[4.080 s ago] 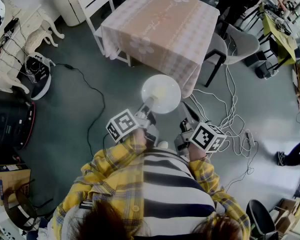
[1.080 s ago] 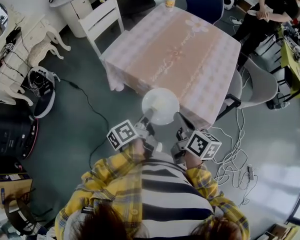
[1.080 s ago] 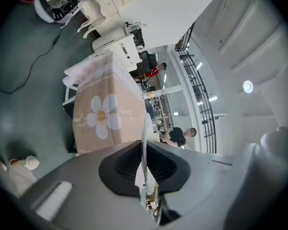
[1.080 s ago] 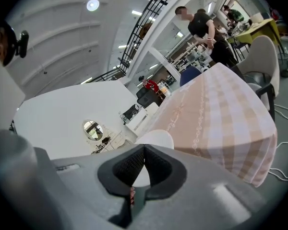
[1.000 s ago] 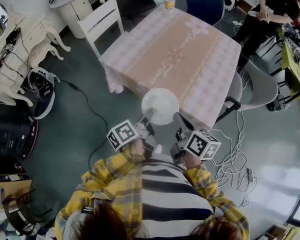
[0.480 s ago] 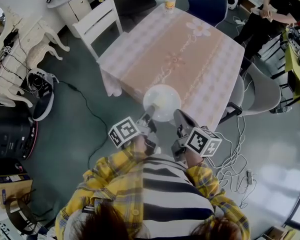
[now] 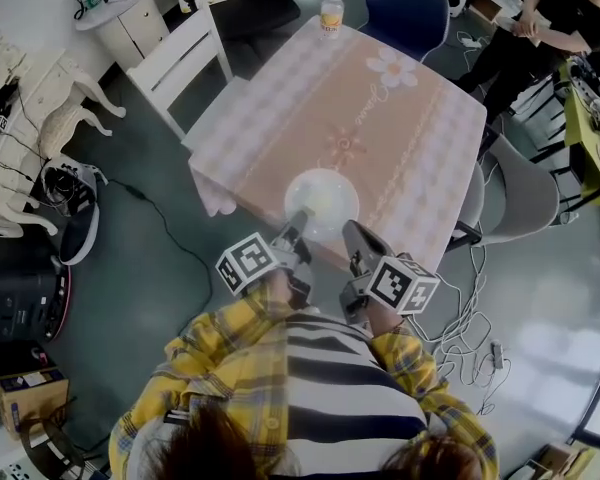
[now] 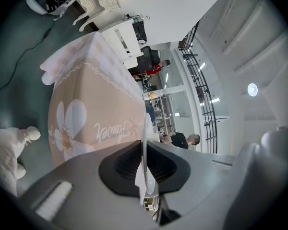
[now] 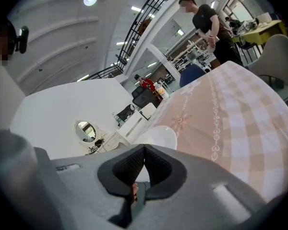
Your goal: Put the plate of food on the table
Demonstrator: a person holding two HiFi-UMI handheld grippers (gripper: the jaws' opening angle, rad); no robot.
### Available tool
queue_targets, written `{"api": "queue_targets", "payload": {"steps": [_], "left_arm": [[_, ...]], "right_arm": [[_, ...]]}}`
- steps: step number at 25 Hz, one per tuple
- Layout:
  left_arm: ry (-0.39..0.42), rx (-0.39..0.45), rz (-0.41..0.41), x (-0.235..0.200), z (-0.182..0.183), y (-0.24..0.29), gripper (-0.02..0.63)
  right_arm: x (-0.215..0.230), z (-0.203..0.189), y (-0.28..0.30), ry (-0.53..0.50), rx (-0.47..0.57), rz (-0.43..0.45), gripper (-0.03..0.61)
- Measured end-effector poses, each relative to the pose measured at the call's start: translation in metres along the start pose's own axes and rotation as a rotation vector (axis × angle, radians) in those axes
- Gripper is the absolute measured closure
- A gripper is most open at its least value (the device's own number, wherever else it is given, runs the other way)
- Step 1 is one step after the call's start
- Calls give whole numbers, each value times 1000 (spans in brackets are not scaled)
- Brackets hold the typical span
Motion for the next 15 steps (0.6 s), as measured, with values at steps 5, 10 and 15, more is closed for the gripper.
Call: {"api": "queue_targets", "payload": {"steps": [5,10,15], "left_arm": [[-9,-20,-4,2,23,30,603],[-21,-29,2,3,45,56,603],[-32,-44,10,0,63,79,603]], "right_arm": [[7,20,26,5,6,-27,581],[12,37,51,14,9,-48,581],[18,49,77,25,3,-65,581]]}}
Point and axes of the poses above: the fingertips, and each gripper's own axes: y forward along the fingers, x to its right, z out of its top, the point moved 7 cm from there along -y, backward along the fingers, and after that the axes turned 1 degree about -z, right-handed, at the moved point
